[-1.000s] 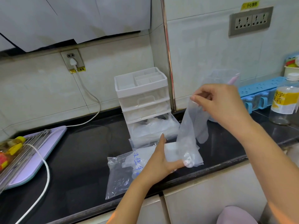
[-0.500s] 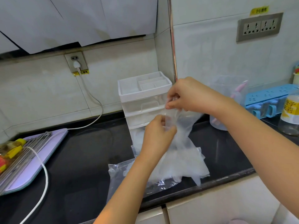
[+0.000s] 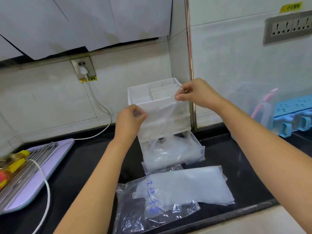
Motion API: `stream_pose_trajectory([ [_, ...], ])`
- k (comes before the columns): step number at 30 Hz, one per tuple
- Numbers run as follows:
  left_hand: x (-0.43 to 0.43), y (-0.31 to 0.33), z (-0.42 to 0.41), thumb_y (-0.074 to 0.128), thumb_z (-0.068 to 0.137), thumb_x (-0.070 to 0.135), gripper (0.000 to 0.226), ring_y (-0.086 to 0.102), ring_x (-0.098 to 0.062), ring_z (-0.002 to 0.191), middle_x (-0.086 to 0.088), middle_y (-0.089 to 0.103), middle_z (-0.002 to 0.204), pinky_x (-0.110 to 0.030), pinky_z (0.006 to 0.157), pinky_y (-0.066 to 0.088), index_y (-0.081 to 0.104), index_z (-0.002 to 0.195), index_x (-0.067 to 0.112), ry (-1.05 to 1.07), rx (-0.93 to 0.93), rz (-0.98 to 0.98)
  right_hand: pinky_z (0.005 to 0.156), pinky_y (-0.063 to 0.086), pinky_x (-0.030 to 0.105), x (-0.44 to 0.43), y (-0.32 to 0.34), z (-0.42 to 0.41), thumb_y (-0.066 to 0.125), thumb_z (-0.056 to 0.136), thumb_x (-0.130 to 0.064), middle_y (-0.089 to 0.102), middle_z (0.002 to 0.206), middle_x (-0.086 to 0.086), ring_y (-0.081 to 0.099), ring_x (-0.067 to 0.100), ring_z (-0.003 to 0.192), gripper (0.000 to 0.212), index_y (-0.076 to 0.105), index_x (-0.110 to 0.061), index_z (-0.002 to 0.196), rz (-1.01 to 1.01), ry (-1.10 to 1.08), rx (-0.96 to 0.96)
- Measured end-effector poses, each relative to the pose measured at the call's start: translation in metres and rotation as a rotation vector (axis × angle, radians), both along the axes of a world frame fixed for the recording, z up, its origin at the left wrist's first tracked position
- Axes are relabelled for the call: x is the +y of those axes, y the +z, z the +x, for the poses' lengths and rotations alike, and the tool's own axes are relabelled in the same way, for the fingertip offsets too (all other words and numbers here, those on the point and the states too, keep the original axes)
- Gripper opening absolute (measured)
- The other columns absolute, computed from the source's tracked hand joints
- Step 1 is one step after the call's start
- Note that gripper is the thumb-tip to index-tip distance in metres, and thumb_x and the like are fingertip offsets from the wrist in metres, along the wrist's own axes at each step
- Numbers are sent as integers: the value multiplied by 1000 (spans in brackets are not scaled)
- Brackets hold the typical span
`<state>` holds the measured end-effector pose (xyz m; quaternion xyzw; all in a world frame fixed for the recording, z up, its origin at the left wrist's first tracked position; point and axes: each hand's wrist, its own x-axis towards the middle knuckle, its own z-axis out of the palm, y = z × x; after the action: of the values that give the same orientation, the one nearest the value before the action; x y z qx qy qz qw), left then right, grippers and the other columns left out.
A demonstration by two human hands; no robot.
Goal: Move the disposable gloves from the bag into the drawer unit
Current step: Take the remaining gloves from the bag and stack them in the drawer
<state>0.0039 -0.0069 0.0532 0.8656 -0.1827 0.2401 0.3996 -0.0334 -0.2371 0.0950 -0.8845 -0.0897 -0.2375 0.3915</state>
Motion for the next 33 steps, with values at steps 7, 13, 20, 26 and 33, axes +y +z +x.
stream_pose_trajectory([
  [7, 4, -23, -33, 75, 79, 13, 22, 55, -11, 86, 2, 62, 89, -22, 77, 42, 55, 72, 19, -184, -219, 212, 83, 48, 14, -31, -45, -31, 80, 73, -15, 73, 95, -9, 67, 2, 86, 14, 73, -26, 75, 87, 93, 28],
  [13, -13, -59, -13, 67, 85, 16, 13, 56, -13, 104, 2, 62, 110, -21, 86, 40, 59, 75, 16, -227, 207, 499, 83, 51, 21, -33, -92, -25, 78, 77, -20, 71, 96, -5, 65, 5, 85, 13, 69, -28, 74, -207, 17, 308],
  [20, -31, -76, 10, 49, 85, 6, 10, 38, -17, 71, -8, 48, 86, -27, 63, 33, 49, 75, 8, -259, 475, 717, 69, 46, 26, -10, -95, -12, 61, 83, -56, 61, 73, 8, 58, 18, 69, 48, 72, -9, 81, -321, -20, 493],
  [26, -34, -83, 21, 49, 90, 12, 28, 37, -13, 66, 3, 40, 71, -20, 53, 27, 40, 64, 17, -243, 472, 876, 97, 42, 27, 34, -100, 6, 47, 98, -14, 60, 130, 0, 57, 15, 114, 30, 66, -19, 120, -402, 66, 586],
  [33, -27, -68, 22, 47, 96, 44, 37, 61, -19, 82, 0, 67, 89, -28, 79, 48, 69, 75, 23, -258, 646, 535, 103, 32, 27, 48, -108, 9, 37, 100, -13, 31, 153, -1, 37, 19, 134, 52, 28, -24, 150, -662, 150, 827],
])
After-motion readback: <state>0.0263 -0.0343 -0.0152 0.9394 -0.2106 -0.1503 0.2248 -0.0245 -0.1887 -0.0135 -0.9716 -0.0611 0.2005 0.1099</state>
